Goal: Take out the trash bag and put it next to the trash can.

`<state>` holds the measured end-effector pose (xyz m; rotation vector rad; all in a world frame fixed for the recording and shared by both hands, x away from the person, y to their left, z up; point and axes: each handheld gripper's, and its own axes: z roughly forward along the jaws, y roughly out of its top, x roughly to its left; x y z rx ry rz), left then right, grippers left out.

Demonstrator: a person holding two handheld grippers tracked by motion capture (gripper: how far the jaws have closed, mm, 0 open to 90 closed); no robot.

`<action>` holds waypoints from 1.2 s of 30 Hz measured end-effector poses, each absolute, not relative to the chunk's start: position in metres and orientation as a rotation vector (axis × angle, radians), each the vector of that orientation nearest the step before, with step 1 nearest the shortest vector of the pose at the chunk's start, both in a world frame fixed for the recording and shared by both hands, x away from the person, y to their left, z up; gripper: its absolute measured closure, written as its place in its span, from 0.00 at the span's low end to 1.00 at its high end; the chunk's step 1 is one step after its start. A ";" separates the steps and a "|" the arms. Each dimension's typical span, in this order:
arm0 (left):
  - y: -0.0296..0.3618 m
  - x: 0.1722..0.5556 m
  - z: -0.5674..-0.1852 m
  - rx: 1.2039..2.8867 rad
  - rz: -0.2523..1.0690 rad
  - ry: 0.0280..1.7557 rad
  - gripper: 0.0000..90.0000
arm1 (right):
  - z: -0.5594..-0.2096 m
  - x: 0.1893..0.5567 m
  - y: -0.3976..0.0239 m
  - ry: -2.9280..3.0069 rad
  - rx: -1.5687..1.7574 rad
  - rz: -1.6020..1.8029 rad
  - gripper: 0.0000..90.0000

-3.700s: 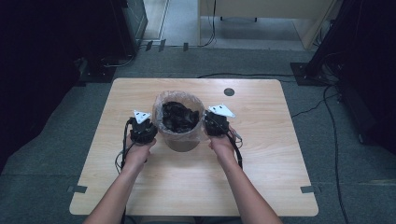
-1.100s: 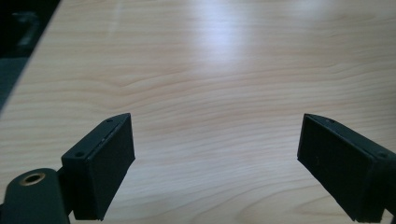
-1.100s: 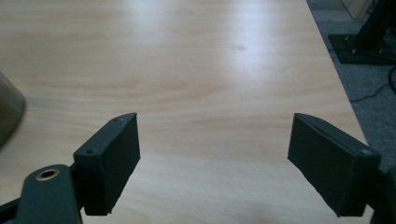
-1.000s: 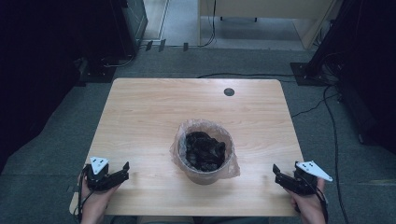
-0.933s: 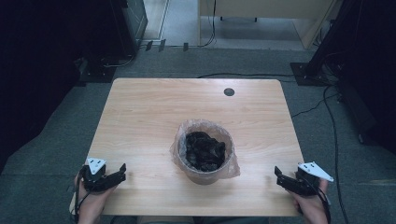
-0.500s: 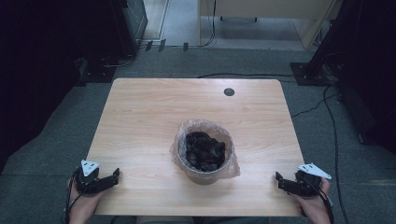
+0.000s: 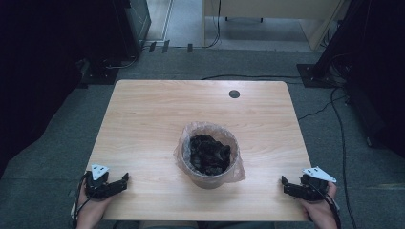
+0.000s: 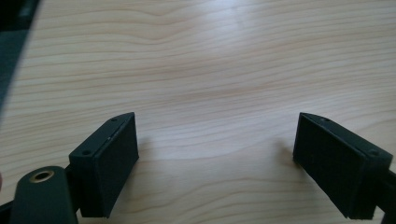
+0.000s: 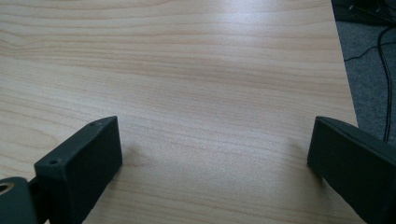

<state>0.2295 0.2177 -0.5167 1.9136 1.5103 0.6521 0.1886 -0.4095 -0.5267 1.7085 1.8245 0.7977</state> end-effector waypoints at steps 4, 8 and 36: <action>0.193 0.231 -0.515 1.945 0.631 1.454 0.15 | -0.527 0.189 -0.409 1.824 1.709 0.798 0.03; 0.166 0.232 -0.512 1.969 0.600 1.385 0.15 | -0.527 0.189 -0.409 1.823 1.710 0.797 0.03; 0.055 0.230 -0.482 2.031 0.593 0.983 0.35 | -0.525 0.185 -0.404 1.751 1.697 0.766 0.16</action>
